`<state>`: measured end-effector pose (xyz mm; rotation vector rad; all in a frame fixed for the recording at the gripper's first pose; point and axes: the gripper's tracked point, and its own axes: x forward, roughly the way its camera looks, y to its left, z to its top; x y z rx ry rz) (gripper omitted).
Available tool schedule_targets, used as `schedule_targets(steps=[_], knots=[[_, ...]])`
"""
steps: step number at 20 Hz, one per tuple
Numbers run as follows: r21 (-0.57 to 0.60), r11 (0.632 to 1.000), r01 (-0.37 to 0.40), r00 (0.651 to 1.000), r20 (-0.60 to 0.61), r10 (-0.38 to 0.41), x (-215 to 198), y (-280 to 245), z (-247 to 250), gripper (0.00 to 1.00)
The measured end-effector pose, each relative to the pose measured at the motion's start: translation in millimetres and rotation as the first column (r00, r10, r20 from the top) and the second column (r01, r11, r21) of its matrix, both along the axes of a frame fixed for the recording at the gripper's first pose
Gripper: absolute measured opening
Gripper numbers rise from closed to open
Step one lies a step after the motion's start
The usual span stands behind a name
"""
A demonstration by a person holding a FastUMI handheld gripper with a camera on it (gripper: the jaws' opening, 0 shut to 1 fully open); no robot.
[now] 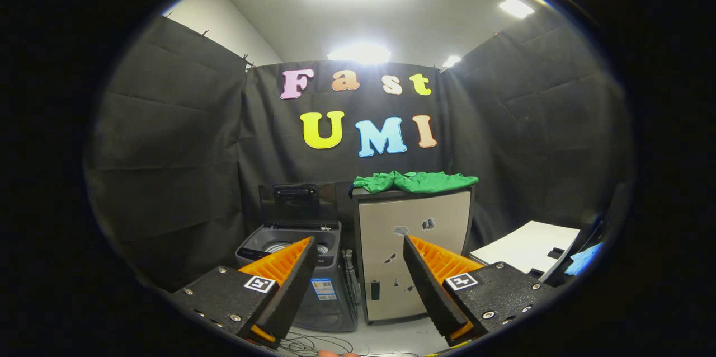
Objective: Put the clothes into the washing machine and then close the washing machine lid.
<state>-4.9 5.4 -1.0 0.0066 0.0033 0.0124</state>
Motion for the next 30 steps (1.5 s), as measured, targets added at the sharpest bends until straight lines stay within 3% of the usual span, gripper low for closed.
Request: schedule_targets(steps=[22, 30], knots=[[0.009, 1.000, 0.009, 1.000, -0.008, -0.009, 7, 7, -1, 0.95], [-0.021, 1.000, -0.012, 1.000, 0.015, 0.013, 44, 23, 32, 0.95]])
